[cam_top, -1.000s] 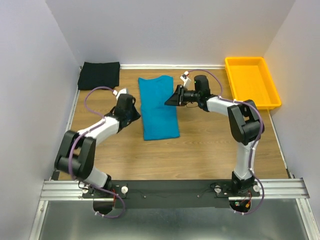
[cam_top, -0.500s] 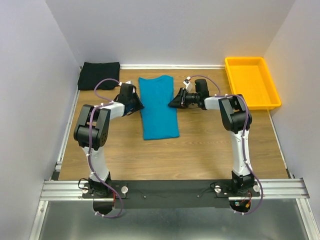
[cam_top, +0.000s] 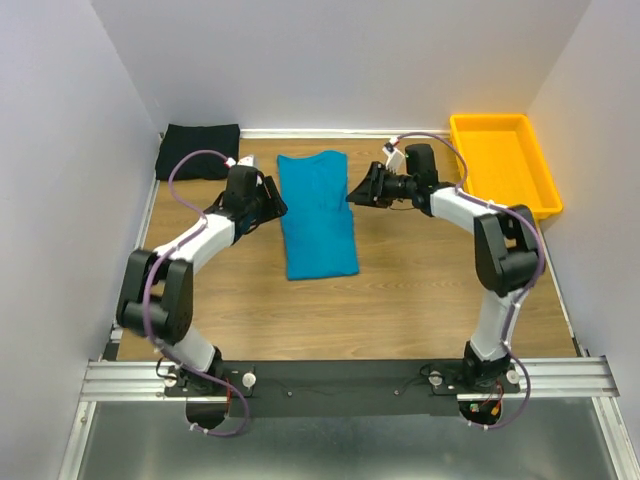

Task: Fold and stack the t-shirts
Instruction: Fold the tshirt

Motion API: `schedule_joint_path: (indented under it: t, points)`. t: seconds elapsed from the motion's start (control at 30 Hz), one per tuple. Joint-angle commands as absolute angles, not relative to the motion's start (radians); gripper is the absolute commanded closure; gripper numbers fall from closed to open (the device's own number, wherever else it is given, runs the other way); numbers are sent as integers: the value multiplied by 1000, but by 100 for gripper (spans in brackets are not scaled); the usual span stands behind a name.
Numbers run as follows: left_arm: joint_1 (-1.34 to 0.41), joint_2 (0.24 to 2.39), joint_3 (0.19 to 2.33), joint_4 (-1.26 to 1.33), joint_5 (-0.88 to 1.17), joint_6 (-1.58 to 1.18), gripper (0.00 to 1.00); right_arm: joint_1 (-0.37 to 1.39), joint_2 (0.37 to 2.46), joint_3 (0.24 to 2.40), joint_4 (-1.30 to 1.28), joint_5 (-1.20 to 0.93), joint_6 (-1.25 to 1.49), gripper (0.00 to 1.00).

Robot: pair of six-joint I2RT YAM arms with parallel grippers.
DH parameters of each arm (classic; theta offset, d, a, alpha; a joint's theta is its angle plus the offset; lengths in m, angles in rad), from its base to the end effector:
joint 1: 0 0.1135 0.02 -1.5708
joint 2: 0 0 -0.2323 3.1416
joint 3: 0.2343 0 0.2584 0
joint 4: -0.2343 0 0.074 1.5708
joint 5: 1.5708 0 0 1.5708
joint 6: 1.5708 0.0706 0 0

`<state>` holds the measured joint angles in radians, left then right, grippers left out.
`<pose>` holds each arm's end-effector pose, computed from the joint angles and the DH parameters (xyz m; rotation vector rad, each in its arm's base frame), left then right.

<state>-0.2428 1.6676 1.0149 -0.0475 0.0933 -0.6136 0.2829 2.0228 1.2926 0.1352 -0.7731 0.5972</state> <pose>0.3759 -0.0999 0.1467 -0.3796 2.2981 -0.5486 0.4201 0.1735 0.1297 -0.1265 2.2743 1.3232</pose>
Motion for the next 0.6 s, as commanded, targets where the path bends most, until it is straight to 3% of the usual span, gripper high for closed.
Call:
schedule_joint_path:
  t: [0.0, 0.1, 0.27, 0.57]
  points:
    - [-317, 1514, 945, -201, -46, -549, 30, 353, 1872, 1255, -164, -526, 468, 42]
    - [-395, 1436, 885, -294, -110, -561, 21, 425, 1801, 1207, -337, -337, 457, 38]
    - [-503, 1336, 773, -374, -133, -656, 20, 607, 1740, 1151, -532, -44, 532, 29]
    - [-557, 1267, 689, -414, -198, -721, 18, 686, 1746, 1111, -565, 44, 606, 34]
